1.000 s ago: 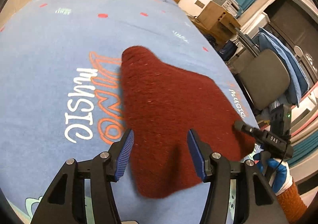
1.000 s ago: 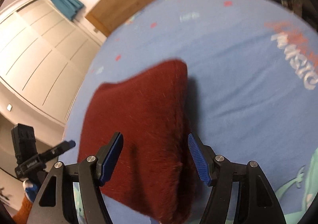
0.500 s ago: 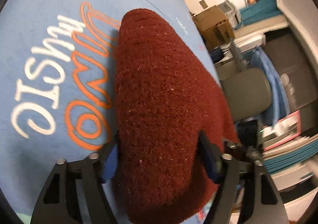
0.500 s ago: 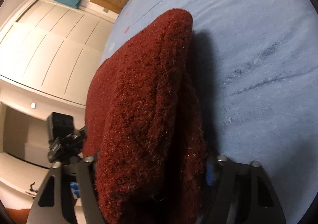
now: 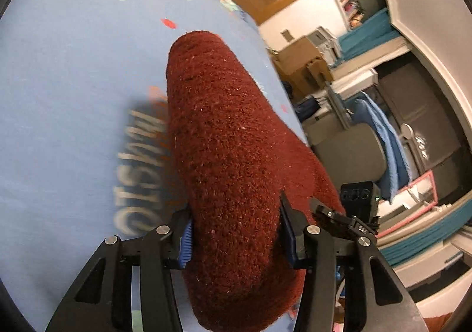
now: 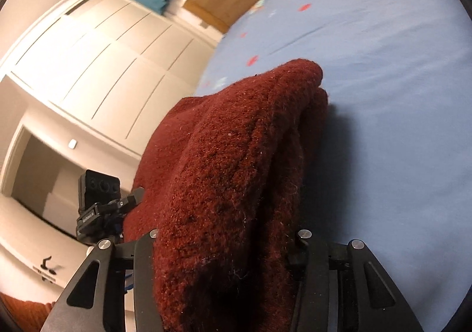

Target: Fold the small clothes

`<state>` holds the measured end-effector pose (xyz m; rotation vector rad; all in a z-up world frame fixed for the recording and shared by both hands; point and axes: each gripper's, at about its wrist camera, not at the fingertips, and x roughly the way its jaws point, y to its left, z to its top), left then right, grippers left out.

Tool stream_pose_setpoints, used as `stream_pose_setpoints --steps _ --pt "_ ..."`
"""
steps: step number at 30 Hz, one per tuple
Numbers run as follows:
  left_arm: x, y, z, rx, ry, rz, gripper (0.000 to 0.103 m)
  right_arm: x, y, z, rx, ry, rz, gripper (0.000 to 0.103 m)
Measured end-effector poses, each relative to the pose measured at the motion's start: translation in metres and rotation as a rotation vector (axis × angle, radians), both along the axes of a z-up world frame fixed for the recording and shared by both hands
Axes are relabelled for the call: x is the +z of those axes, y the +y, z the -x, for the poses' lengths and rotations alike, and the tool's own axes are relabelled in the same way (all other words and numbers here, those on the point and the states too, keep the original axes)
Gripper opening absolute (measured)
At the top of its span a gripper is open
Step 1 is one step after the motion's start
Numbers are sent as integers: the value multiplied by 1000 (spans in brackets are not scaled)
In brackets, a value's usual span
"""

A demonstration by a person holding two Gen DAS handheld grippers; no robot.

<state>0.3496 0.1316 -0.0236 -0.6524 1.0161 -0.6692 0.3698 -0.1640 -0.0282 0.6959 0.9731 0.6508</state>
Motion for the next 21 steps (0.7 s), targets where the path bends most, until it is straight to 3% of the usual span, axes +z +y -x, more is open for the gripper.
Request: stream_pose_setpoints --steps 4,6,8,12,16,21 --pt "-30 22 0 33 92 -159 46 -26 32 -5 32 63 34 51" --pt "-38 29 4 39 107 -157 48 -43 43 -3 34 112 106 57" --pt "-30 35 10 41 86 -143 48 -43 39 2 18 118 91 63" --pt "-9 34 29 -5 21 -252 47 -23 27 6 9 84 137 64" --pt "9 25 49 -43 -41 -333 47 2 9 11 -30 22 82 65" --pt "-4 -11 67 -97 -72 -484 47 -6 -3 8 -56 47 125 65"
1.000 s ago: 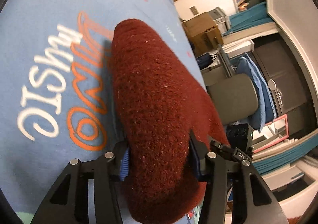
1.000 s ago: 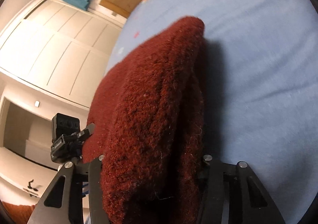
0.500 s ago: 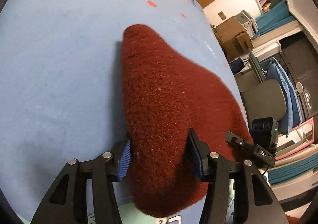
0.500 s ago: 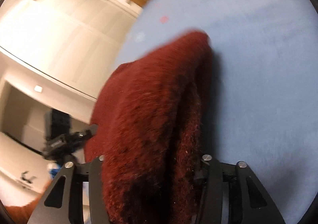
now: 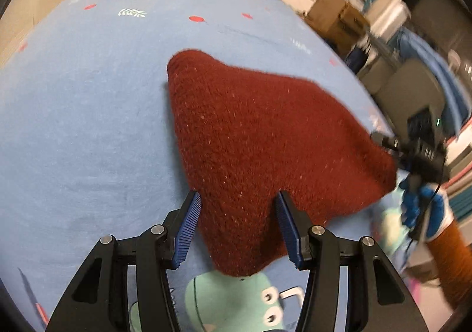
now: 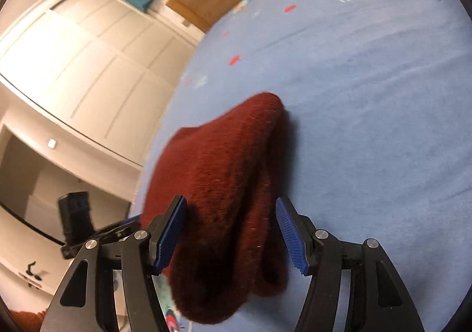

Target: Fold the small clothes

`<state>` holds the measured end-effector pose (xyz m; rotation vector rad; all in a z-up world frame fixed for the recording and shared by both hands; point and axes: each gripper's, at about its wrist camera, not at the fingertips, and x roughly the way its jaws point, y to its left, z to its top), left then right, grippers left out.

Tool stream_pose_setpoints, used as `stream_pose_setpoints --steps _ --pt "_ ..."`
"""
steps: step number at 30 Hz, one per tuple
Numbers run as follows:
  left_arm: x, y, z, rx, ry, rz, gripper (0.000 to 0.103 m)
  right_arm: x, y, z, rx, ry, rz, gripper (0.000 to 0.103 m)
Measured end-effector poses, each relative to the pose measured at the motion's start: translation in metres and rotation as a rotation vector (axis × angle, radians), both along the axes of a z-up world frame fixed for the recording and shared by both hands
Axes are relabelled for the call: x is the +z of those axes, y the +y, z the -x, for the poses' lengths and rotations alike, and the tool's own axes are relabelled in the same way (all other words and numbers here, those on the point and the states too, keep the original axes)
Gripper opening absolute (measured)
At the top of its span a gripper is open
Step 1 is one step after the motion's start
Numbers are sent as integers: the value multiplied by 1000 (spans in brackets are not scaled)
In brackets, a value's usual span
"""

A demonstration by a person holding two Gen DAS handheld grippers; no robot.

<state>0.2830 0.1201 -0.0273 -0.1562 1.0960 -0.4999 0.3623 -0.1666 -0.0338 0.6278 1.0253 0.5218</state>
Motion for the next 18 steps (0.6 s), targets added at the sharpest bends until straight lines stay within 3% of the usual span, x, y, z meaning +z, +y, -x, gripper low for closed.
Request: stream_pose_setpoints --steps 3,7,13,18 --pt "-8 -14 7 -23 -6 -56 49 -10 6 -2 9 22 93 65" --pt "-22 -12 12 -23 12 -43 51 -20 15 0 19 37 226 68" --pt "-27 -7 2 -30 8 -64 59 -19 21 -6 48 -18 422 77" --pt "-18 -1 2 -9 22 -46 59 -11 23 -4 58 -25 475 77"
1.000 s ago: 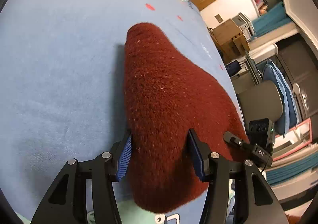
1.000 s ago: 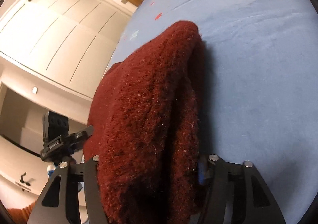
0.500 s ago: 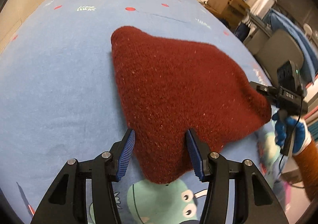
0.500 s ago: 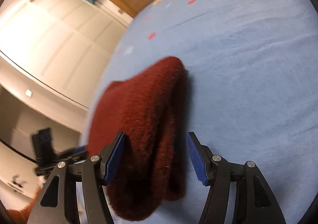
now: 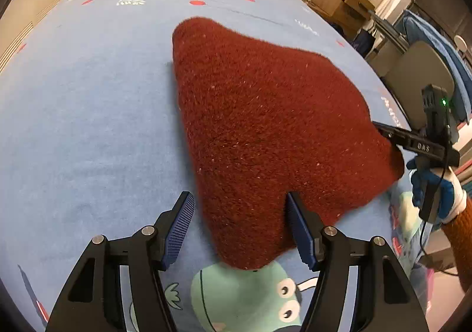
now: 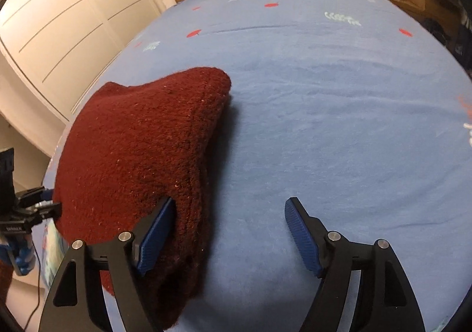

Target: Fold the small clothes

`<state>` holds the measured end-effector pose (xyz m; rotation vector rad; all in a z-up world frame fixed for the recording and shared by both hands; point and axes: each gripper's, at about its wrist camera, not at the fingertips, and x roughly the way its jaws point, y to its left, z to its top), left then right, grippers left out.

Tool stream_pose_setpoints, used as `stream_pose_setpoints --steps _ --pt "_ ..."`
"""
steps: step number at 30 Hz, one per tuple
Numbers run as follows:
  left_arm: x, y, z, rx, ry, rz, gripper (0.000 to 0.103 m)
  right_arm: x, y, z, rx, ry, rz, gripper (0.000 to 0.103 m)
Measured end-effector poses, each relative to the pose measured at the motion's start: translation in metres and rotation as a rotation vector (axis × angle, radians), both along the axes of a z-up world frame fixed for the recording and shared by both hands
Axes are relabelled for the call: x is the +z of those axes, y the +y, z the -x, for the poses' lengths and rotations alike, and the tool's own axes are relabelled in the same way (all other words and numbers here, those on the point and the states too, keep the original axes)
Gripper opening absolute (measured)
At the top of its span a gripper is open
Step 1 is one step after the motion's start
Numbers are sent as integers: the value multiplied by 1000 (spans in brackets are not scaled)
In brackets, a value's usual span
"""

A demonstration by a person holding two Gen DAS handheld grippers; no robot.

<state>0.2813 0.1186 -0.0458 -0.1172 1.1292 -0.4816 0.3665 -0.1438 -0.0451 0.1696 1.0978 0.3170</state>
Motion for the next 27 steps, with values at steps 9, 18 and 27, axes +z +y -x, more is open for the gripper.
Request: stream_pose_setpoints --steps 9,18,27 --pt "6 -12 1 -18 -17 -40 59 48 5 26 17 -84 -99 77" --pt "-4 -13 0 -14 -7 -37 59 15 5 24 13 5 -7 77" --pt "-15 -13 -2 17 0 -34 65 -21 12 14 0 50 54 90"
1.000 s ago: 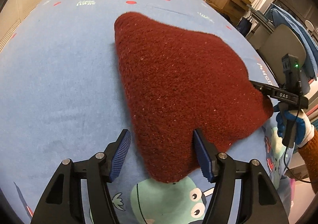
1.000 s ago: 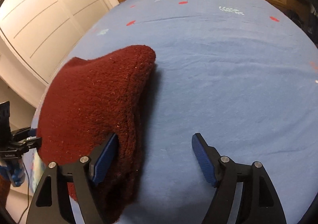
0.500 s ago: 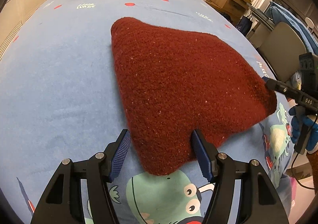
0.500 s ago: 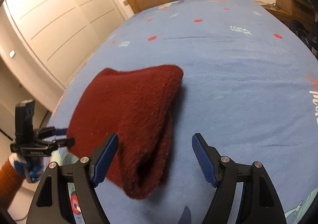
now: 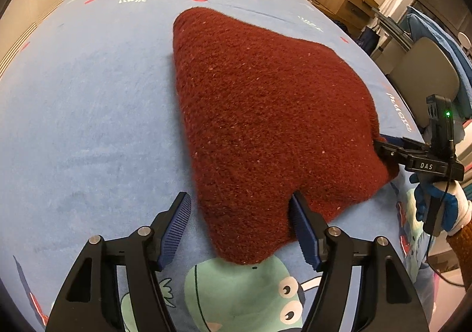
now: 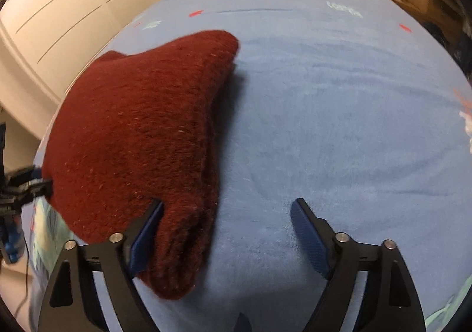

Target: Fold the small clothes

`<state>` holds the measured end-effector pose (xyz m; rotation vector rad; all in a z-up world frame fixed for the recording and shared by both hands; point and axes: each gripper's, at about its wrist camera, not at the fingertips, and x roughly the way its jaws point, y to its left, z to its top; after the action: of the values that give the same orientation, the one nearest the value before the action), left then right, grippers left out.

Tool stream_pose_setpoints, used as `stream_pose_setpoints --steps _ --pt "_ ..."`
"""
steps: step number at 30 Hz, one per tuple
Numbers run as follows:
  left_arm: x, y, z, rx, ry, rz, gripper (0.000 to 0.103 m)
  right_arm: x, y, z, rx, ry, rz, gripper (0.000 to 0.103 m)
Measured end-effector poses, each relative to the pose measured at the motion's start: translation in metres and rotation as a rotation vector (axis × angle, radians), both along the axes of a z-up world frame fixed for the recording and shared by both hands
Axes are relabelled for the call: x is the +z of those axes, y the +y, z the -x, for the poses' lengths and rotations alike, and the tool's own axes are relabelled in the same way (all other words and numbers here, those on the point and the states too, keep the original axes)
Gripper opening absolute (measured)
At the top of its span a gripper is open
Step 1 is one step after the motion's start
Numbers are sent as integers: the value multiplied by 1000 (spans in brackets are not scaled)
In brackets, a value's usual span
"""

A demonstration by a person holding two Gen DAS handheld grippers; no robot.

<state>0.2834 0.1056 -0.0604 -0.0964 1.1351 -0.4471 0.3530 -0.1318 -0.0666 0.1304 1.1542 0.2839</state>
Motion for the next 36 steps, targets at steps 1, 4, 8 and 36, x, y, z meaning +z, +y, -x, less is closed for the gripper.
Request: stream_pose_setpoints --steps 1,4,8,36 --pt "0 1 0 8 2 3 65 -2 -2 -1 -13 6 -10 90" --pt "4 1 1 21 -1 -1 65 1 -5 -1 -32 22 -22 90" --pt "14 6 8 42 -17 9 64 21 -18 10 -94 -3 -91 90" --pt "89 38 101 187 -164 9 64 70 -25 85 -370 25 -57 90"
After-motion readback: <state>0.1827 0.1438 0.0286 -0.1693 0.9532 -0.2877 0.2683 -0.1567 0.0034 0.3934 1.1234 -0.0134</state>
